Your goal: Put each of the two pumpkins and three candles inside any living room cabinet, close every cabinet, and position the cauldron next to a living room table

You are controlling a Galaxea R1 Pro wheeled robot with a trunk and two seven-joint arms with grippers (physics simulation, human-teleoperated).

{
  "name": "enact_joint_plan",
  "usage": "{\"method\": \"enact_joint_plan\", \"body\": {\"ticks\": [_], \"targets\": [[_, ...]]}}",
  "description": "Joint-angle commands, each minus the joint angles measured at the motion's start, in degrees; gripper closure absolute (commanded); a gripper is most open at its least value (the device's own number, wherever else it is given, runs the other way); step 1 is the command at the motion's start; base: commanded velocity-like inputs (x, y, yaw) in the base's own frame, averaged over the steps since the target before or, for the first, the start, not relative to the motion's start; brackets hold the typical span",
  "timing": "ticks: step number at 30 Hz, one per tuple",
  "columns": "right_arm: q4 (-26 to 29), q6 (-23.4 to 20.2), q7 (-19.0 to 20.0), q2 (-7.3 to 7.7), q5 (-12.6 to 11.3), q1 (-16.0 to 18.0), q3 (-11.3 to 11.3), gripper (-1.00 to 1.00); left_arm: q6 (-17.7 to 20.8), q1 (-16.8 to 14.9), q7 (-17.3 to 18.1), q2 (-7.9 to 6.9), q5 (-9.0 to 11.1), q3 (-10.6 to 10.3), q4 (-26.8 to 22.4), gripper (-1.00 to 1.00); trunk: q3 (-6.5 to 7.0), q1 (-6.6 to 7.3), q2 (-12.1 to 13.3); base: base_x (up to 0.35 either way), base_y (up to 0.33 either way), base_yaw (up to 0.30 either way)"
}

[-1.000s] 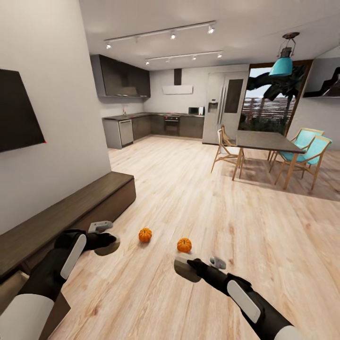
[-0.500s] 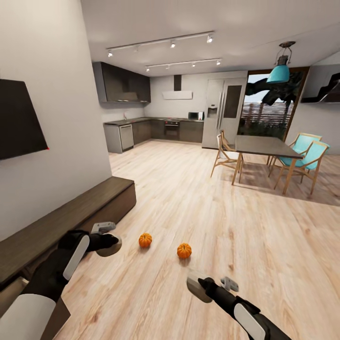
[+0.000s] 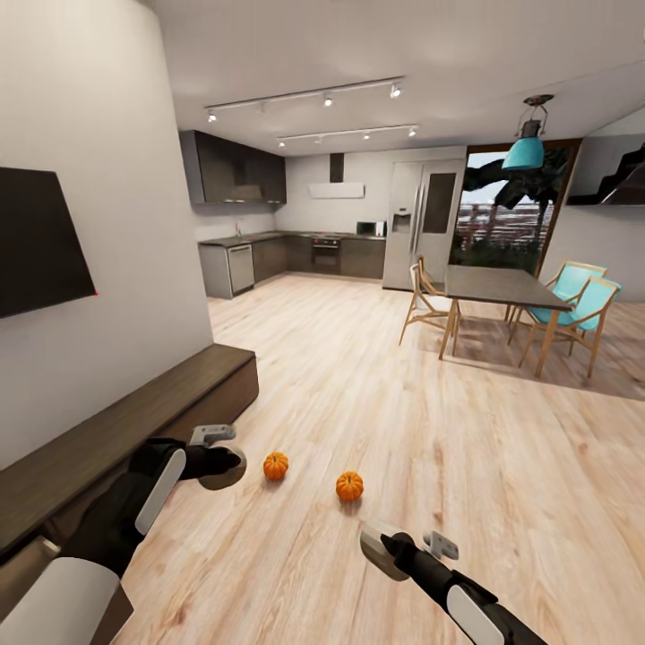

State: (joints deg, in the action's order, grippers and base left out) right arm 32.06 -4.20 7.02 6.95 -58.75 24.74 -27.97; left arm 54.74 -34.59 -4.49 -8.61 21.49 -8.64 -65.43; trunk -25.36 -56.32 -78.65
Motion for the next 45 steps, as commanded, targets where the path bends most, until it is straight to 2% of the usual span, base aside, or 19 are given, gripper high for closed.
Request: {"method": "enact_joint_plan", "body": {"ticks": [1, 45], "targets": [[0.0, 0.0, 0.0, 0.04, -0.3, 0.0, -0.3, 1.0, 0.2, 0.0, -0.4, 0.15, 0.2, -0.3, 0.0, 1.0, 0.22, 0.22, 0.4, 0.0, 0.0, 0.0], [-0.2, -0.1, 0.0, 0.09, -0.4, 0.0, -0.2, 1.0, 0.2, 0.0, -0.4, 0.57, 0.0, -0.8, 0.0, 1.0, 8.37, 9.89, 18.0, 0.0, 0.0, 0.0]]}}
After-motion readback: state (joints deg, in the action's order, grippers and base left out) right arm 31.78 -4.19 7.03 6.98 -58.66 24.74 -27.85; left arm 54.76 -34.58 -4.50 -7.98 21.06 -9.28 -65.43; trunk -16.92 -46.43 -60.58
